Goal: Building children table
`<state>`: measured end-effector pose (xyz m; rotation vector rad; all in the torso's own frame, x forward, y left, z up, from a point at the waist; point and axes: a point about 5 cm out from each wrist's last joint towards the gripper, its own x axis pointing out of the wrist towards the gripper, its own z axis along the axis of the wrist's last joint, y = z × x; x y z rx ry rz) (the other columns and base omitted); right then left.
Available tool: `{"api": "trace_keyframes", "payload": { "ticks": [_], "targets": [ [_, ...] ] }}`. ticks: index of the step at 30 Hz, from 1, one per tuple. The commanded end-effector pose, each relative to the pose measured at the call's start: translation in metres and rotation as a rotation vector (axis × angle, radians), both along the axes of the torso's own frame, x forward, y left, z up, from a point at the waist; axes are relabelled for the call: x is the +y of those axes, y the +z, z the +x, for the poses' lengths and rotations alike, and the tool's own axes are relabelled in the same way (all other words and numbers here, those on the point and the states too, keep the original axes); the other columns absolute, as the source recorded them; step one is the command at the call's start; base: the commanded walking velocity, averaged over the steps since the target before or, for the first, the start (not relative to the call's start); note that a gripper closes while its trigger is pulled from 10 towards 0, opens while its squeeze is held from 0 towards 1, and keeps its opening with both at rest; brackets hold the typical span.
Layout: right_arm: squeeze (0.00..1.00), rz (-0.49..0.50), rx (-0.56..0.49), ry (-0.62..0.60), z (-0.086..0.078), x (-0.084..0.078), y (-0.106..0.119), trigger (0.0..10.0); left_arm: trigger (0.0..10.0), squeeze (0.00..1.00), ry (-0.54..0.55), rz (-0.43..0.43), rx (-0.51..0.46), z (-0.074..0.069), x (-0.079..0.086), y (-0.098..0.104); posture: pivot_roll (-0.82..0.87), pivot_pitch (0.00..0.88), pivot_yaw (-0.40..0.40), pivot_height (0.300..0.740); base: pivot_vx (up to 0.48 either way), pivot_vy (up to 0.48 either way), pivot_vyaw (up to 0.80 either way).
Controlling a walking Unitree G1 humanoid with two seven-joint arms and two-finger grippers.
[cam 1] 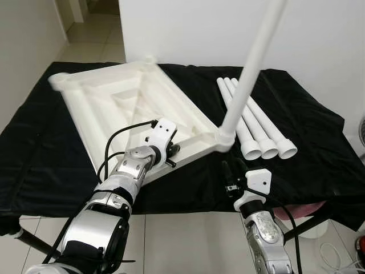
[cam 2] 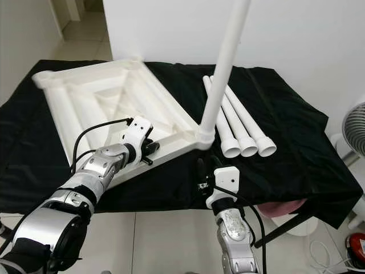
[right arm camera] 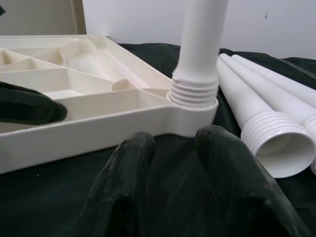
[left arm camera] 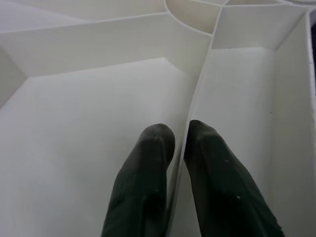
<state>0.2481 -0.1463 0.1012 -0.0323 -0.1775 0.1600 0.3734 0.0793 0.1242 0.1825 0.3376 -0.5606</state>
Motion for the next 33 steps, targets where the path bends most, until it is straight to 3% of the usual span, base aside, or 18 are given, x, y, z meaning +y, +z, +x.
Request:
{"api": "trace_keyframes", "payload": {
  "ticks": [1, 18, 27, 33],
  "targets": [
    [0.00, -0.011, 0.015, -0.010, 0.001, -0.002, -0.003, 10.0, 0.0, 0.00, 0.277, 0.082, -0.040, 0.005, 0.024, -0.004, -0.10, 0.000, -0.016, 0.740, 0.000, 0.000, 0.00],
    [0.00, -0.019, 0.016, -0.017, 0.002, -0.002, -0.004, 10.0, 0.0, 0.00, 0.283, 0.055, -0.055, 0.006, 0.021, 0.000, -0.11, 0.000, -0.007, 0.740, 0.000, 0.000, 0.00],
    [0.00, -0.019, 0.015, -0.033, 0.001, -0.003, -0.005, 10.0, 0.0, 0.00, 0.408, 0.019, -0.059, 0.000, 0.038, -0.006, -0.11, 0.000, -0.001, 0.740, 0.000, 0.000, 0.00],
    [0.00, -0.022, 0.013, -0.019, 0.005, 0.000, -0.005, 10.0, 0.0, 0.00, 0.491, -0.008, -0.074, 0.003, 0.045, -0.002, -0.11, 0.000, -0.001, 0.740, 0.000, 0.000, 0.00]
  ]
}}
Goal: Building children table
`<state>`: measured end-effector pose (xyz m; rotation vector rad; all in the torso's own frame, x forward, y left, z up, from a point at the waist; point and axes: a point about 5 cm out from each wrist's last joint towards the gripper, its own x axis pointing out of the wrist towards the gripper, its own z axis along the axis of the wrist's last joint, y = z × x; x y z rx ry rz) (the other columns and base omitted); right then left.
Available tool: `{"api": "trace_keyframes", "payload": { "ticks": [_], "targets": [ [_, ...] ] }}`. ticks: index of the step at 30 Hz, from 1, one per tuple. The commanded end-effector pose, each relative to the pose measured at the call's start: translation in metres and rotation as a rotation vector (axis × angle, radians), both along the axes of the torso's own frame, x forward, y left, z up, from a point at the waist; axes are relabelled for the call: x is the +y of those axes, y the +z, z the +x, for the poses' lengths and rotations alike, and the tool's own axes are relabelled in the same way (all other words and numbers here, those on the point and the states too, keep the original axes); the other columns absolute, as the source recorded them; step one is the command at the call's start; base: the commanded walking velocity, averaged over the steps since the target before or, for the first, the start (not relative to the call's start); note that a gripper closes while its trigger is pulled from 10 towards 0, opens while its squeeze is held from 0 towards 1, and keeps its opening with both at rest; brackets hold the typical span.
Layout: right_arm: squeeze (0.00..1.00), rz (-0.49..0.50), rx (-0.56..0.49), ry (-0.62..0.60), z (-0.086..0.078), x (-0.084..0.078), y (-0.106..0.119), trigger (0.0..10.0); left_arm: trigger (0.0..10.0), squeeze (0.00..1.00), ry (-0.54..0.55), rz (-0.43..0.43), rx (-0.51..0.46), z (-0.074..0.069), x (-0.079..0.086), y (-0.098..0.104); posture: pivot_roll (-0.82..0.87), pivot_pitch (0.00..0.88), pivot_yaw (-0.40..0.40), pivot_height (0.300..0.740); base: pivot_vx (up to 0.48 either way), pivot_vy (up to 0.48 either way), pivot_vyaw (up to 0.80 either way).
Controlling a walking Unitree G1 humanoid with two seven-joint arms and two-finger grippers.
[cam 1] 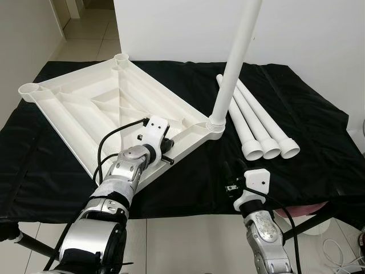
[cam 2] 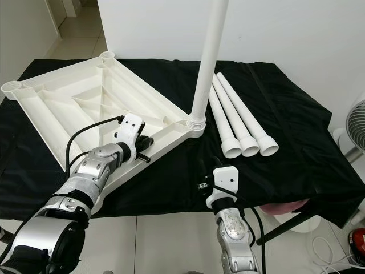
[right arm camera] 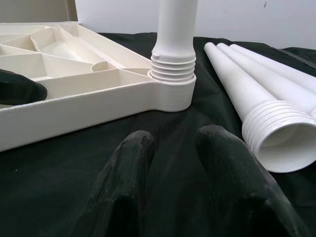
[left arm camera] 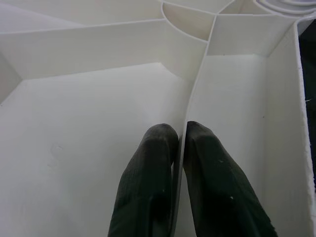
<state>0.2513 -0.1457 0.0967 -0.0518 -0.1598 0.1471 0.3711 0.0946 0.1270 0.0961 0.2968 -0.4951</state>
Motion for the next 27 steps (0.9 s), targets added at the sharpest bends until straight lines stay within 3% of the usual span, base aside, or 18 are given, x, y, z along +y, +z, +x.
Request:
{"api": "trace_keyframes", "payload": {
  "ticks": [1, 8, 9, 11, 12, 14, 15, 18, 19, 21, 26, 27],
  "targets": [
    [0.00, -0.003, -0.003, -0.004, 0.002, -0.001, -0.001, 10.0, 0.0, 0.00, 0.417, 0.069, -0.031, 0.005, 0.030, -0.004, -0.11, 0.000, -0.001, 0.740, 0.000, 0.000, 0.00],
    [0.00, -0.005, -0.005, -0.007, 0.003, -0.002, 0.000, 10.0, 0.0, 0.00, 0.439, 0.067, -0.042, 0.006, 0.032, -0.002, -0.10, 0.000, -0.009, 0.740, 0.000, 0.000, 0.00],
    [0.00, -0.006, -0.005, -0.007, 0.003, -0.001, 0.000, 10.0, 4.8, 0.00, 0.402, 0.072, -0.052, 0.007, 0.025, 0.000, -0.10, 0.000, -0.011, 0.740, 0.000, 0.000, 0.00],
    [0.00, -0.007, -0.005, -0.007, 0.003, -0.001, 0.000, 10.0, 4.8, 0.00, 0.372, 0.075, -0.059, 0.008, 0.019, 0.001, -0.10, 0.000, -0.011, 0.740, 0.000, 0.000, 0.00],
    [0.00, -0.008, -0.006, -0.007, 0.003, -0.001, 0.000, 10.0, 10.0, 0.00, 0.327, 0.071, -0.074, 0.008, 0.011, 0.005, -0.10, 0.000, -0.009, 0.740, 0.000, 0.000, 0.00],
    [0.00, -0.009, -0.006, -0.009, 0.003, -0.001, 0.000, 10.0, 10.0, 0.00, 0.281, 0.062, -0.091, 0.008, 0.003, 0.009, -0.10, 0.000, -0.007, 0.740, 0.000, 0.000, 0.00],
    [0.00, -0.010, -0.006, -0.014, 0.002, -0.002, -0.001, 10.0, 10.0, 0.00, 0.203, 0.048, -0.128, 0.006, -0.008, 0.014, -0.10, 0.000, -0.007, 0.740, 0.000, 0.000, 0.00],
    [0.00, -0.009, -0.005, -0.015, 0.002, -0.002, -0.001, 10.0, 10.0, 0.00, 0.184, 0.040, -0.136, 0.005, -0.010, 0.014, -0.10, 0.000, -0.007, 0.740, 0.000, 0.000, 0.00],
    [0.00, -0.009, -0.005, -0.017, 0.001, -0.002, -0.001, 10.0, 10.0, 1.00, 0.149, 0.019, -0.139, 0.004, -0.014, 0.015, -0.10, 0.000, -0.007, 0.740, 0.000, 0.000, 0.00],
    [0.00, -0.009, -0.005, -0.017, 0.001, -0.002, -0.001, 10.0, 10.0, 1.00, 0.149, 0.019, -0.139, 0.004, -0.014, 0.015, -0.10, 0.000, -0.007, 0.740, 0.000, 0.000, 0.00],
    [0.00, -0.007, -0.003, -0.024, 0.001, -0.002, -0.002, 10.0, 10.0, 1.00, 0.016, -0.026, -0.194, -0.002, -0.025, 0.024, -0.10, 0.000, 0.001, 0.740, 0.000, 0.000, 0.00],
    [0.00, -0.006, -0.003, -0.024, 0.001, -0.001, -0.002, 10.0, 10.0, 0.52, -0.030, -0.043, -0.219, -0.005, -0.026, 0.028, -0.10, 0.000, 0.000, 0.740, 0.000, 0.000, 0.00]
  ]
}}
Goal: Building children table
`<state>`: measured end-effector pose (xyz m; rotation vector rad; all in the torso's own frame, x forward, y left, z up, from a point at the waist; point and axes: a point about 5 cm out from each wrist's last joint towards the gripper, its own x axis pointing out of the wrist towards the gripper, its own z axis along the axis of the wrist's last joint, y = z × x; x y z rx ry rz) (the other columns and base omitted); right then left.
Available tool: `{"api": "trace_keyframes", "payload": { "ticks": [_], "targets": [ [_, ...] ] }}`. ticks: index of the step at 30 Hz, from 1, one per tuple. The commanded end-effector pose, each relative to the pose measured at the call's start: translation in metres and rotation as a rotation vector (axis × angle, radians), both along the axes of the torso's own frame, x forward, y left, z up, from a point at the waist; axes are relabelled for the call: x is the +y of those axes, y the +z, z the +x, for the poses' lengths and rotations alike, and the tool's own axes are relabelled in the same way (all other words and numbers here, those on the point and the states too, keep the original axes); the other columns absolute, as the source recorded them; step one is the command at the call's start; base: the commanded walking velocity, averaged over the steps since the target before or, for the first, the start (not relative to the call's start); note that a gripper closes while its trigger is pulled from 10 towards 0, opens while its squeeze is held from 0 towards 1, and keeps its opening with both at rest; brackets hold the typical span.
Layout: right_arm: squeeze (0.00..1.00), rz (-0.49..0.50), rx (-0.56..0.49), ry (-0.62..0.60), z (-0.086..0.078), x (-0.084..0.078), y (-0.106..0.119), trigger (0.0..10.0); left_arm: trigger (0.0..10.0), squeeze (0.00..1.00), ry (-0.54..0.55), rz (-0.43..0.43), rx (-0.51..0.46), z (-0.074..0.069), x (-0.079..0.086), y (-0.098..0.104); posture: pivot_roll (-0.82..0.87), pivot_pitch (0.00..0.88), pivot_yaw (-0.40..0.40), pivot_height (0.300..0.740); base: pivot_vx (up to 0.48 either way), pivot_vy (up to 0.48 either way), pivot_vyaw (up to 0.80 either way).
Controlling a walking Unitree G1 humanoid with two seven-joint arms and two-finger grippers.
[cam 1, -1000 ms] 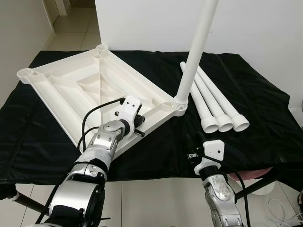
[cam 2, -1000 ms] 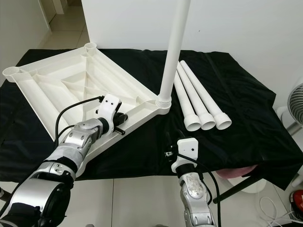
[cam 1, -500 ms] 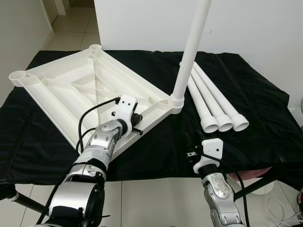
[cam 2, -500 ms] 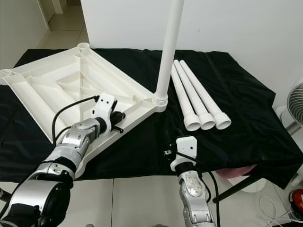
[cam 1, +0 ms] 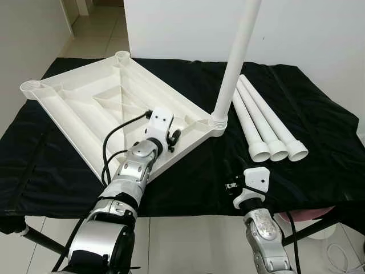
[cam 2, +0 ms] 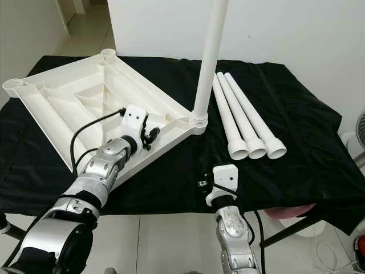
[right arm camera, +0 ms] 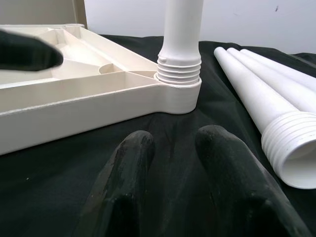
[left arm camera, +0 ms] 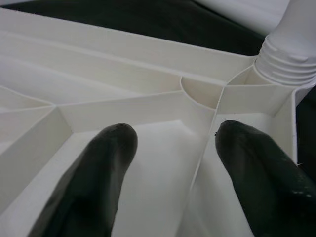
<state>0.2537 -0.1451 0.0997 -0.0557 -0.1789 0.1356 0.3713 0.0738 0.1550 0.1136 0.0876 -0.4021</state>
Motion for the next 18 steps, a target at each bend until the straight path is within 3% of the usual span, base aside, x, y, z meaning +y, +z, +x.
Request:
{"api": "trace_keyframes", "payload": {
  "ticks": [1, 4, 7, 8, 10, 18],
  "targets": [
    [0.00, -0.003, 0.018, -0.012, -0.002, -0.001, -0.005, 10.0, 10.0, 0.00, -0.164, -0.010, -0.040, -0.008, -0.006, 0.003, -0.09, 0.000, -0.003, 0.740, 0.000, 0.000, 0.00],
    [0.00, -0.003, 0.018, -0.012, -0.002, -0.001, -0.005, 10.0, 10.0, 0.00, -0.164, -0.010, -0.040, -0.008, -0.006, 0.003, -0.09, 0.000, -0.003, 0.740, 0.000, 0.000, 0.00],
    [0.00, -0.005, 0.020, -0.003, 0.000, 0.001, -0.006, 10.0, 10.0, 0.00, -0.323, -0.019, -0.114, -0.023, -0.003, 0.013, -0.08, 0.000, -0.008, 0.740, 0.000, 0.000, 0.00],
    [0.00, -0.005, 0.020, -0.003, 0.000, 0.001, -0.006, 10.0, 10.0, 0.00, -0.323, -0.019, -0.114, -0.023, -0.003, 0.013, -0.08, 0.000, -0.008, 0.740, 0.000, 0.000, 0.00],
    [0.00, -0.006, 0.020, 0.002, 0.001, 0.001, -0.006, 10.0, 10.0, 0.00, -0.424, -0.010, -0.128, -0.035, 0.002, 0.013, -0.08, 0.000, -0.014, 0.740, 0.000, 0.000, 0.00],
    [0.00, -0.014, 0.023, 0.016, 0.002, 0.001, -0.006, 10.0, 10.0, 0.00, -0.620, 0.074, -0.048, -0.067, 0.017, -0.003, -0.07, 0.000, -0.023, 0.740, 0.000, 0.000, 0.00]
  ]
}}
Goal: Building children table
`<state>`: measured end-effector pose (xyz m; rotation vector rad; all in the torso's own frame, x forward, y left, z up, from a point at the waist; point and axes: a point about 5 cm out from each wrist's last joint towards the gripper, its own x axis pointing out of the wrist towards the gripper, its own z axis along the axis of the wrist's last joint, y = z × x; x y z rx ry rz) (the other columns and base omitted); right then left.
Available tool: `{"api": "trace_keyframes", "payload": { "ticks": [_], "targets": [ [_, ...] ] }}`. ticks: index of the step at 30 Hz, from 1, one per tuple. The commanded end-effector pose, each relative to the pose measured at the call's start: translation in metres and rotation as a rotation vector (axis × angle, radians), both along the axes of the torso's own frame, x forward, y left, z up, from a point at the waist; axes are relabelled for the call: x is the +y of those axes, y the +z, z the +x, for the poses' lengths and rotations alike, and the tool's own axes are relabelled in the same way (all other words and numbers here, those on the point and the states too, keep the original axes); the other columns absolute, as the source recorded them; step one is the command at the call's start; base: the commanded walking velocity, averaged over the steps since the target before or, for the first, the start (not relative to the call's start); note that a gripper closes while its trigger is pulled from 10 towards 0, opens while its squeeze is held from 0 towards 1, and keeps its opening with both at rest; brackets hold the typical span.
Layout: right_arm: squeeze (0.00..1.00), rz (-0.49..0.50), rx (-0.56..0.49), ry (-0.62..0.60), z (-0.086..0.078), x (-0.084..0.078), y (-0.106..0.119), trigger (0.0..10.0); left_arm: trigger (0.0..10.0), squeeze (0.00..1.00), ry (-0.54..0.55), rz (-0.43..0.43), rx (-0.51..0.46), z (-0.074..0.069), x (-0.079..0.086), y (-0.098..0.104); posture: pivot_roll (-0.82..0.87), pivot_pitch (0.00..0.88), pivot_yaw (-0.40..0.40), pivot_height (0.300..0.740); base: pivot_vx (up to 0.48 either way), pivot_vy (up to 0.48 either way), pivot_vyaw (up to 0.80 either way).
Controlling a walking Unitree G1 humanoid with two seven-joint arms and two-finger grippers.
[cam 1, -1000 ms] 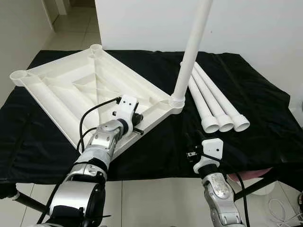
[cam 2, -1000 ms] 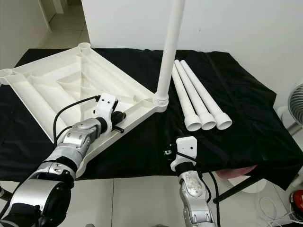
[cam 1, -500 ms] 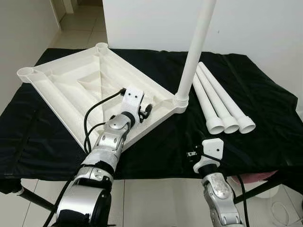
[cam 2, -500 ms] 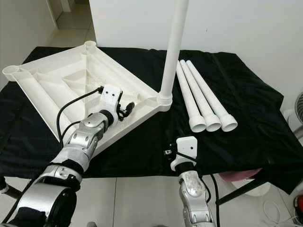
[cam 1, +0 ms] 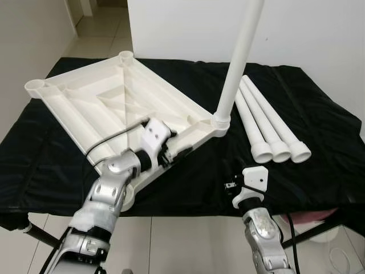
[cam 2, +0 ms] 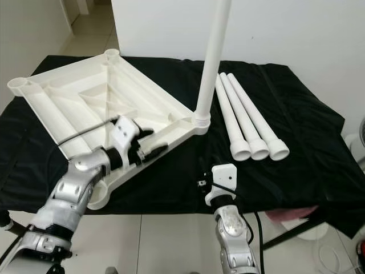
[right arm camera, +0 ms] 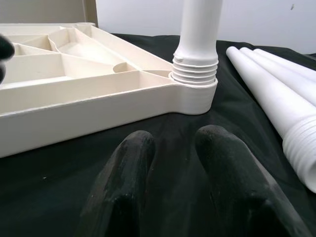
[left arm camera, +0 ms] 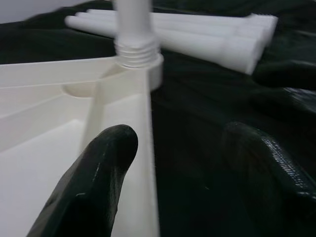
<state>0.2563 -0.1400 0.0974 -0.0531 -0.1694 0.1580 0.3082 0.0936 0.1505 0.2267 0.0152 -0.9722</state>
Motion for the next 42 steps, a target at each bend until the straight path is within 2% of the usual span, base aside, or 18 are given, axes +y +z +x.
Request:
{"api": "trace_keyframes", "payload": {
  "ticks": [1, 2, 4, 5, 12, 15, 17, 21, 29, 36, 37, 38, 42],
  "targets": [
    [0.00, -0.014, 0.013, -0.007, -0.001, -0.004, -0.004, 10.0, 10.0, 0.00, -0.042, 0.000, 0.008, -0.004, -0.003, 0.001, -0.07, 0.000, -0.023, 0.740, 0.000, 0.000, 0.00],
    [0.00, -0.015, 0.014, -0.006, -0.001, -0.004, -0.004, 10.0, 10.0, 0.00, -0.062, 0.020, 0.022, -0.009, 0.001, -0.002, -0.06, 0.000, -0.030, 0.740, 0.000, 0.000, 0.00],
    [0.00, -0.015, 0.014, -0.006, -0.001, -0.004, -0.004, 10.0, 10.0, 0.00, -0.062, 0.020, 0.022, -0.009, 0.001, -0.002, -0.06, 0.000, -0.030, 0.740, 0.000, 0.000, 0.00],
    [0.00, -0.016, 0.016, 0.003, -0.001, -0.003, -0.005, 10.0, 10.0, 0.00, -0.048, 0.079, 0.058, -0.015, 0.012, -0.010, -0.05, 0.000, -0.037, 0.740, 0.000, 0.000, 0.00],
    [0.00, -0.017, 0.016, 0.008, 0.000, -0.002, -0.005, 10.0, 10.0, 0.00, -0.013, 0.118, 0.076, -0.018, 0.019, -0.014, -0.05, 0.000, -0.037, 0.740, 0.000, 0.000, 0.00],
    [0.00, -0.017, 0.018, 0.011, -0.001, -0.002, -0.005, 10.0, 10.0, 0.00, 0.075, 0.189, 0.110, -0.013, 0.029, -0.023, -0.05, 0.000, -0.035, 0.740, 0.000, 0.000, 0.00],
    [0.00, -0.017, 0.018, 0.011, -0.001, -0.002, -0.005, 10.0, 10.0, 0.00, 0.075, 0.189, 0.110, -0.013, 0.029, -0.023, -0.05, 0.000, -0.035, 0.740, 0.000, 0.000, 0.00],
    [0.00, -0.016, 0.022, 0.014, -0.002, 0.000, -0.006, 10.0, 10.0, 0.00, 0.161, 0.212, 0.178, -0.009, 0.036, -0.028, -0.05, 0.000, -0.036, 0.740, 0.000, 0.000, 0.00],
    [0.00, -0.017, 0.023, 0.010, -0.002, -0.001, -0.007, 10.0, 10.0, 0.00, 0.231, 0.243, 0.210, -0.006, 0.044, -0.032, -0.05, 0.000, -0.037, 0.740, 0.000, 0.000, 0.00],
    [0.00, -0.018, 0.023, 0.009, -0.002, -0.001, -0.006, 10.0, 10.0, 0.00, 0.222, 0.256, 0.214, -0.008, 0.044, -0.033, -0.05, 0.000, -0.036, 0.740, 0.000, 0.000, 0.00],
    [0.00, -0.020, 0.023, 0.009, -0.002, -0.002, -0.006, 10.0, 2.4, 0.00, 0.227, 0.257, 0.219, -0.008, 0.043, -0.033, -0.05, 0.000, -0.036, 0.740, 0.000, 0.000, 0.00],
    [0.00, -0.021, 0.023, 0.008, -0.002, -0.002, -0.006, 10.0, 0.0, 0.00, 0.225, 0.255, 0.225, -0.009, 0.041, -0.033, -0.05, 0.000, -0.036, 0.740, 0.000, 0.000, 0.00],
    [0.00, -0.020, 0.023, 0.006, -0.001, -0.002, -0.006, 10.0, 0.0, 0.00, 0.222, 0.253, 0.226, -0.009, 0.036, -0.033, -0.05, 0.000, -0.036, 0.740, 0.000, 0.000, 0.00]
  ]
}}
